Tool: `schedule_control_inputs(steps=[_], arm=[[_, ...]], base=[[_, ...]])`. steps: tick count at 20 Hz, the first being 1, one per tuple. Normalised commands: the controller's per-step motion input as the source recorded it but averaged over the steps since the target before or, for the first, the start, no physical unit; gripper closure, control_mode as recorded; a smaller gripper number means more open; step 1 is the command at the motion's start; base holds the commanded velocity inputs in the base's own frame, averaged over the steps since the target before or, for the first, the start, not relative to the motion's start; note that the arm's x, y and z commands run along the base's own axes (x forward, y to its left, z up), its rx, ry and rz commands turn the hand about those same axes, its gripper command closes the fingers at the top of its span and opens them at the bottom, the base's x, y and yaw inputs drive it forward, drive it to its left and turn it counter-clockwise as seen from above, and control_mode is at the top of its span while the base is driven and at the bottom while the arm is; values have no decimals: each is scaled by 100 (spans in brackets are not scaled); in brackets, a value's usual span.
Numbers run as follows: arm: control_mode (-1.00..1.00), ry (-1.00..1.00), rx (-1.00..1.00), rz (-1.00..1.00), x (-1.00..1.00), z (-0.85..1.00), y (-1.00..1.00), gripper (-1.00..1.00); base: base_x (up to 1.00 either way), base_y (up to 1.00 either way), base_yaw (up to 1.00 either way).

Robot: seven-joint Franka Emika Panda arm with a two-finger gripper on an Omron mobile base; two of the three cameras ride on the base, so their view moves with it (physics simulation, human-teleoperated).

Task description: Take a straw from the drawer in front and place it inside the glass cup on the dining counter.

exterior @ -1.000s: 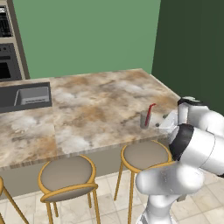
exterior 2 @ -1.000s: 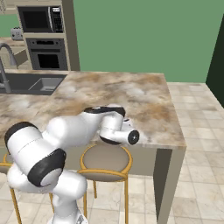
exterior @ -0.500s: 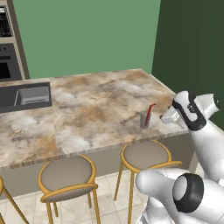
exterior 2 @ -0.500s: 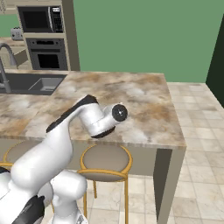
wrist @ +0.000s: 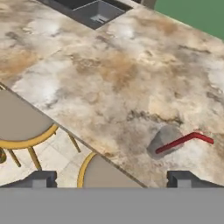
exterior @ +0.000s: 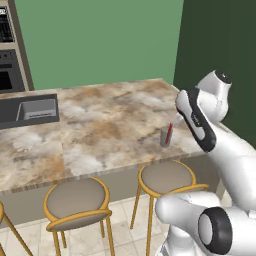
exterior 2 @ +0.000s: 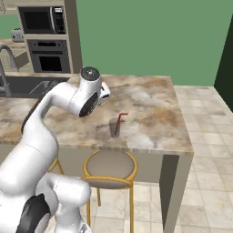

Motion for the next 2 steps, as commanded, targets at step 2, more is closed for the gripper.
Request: schedule_control_inputs(steps=[2], arm=[[-100, 41, -17, 0, 0, 19, 69, -100]], base=[[0, 0, 0]])
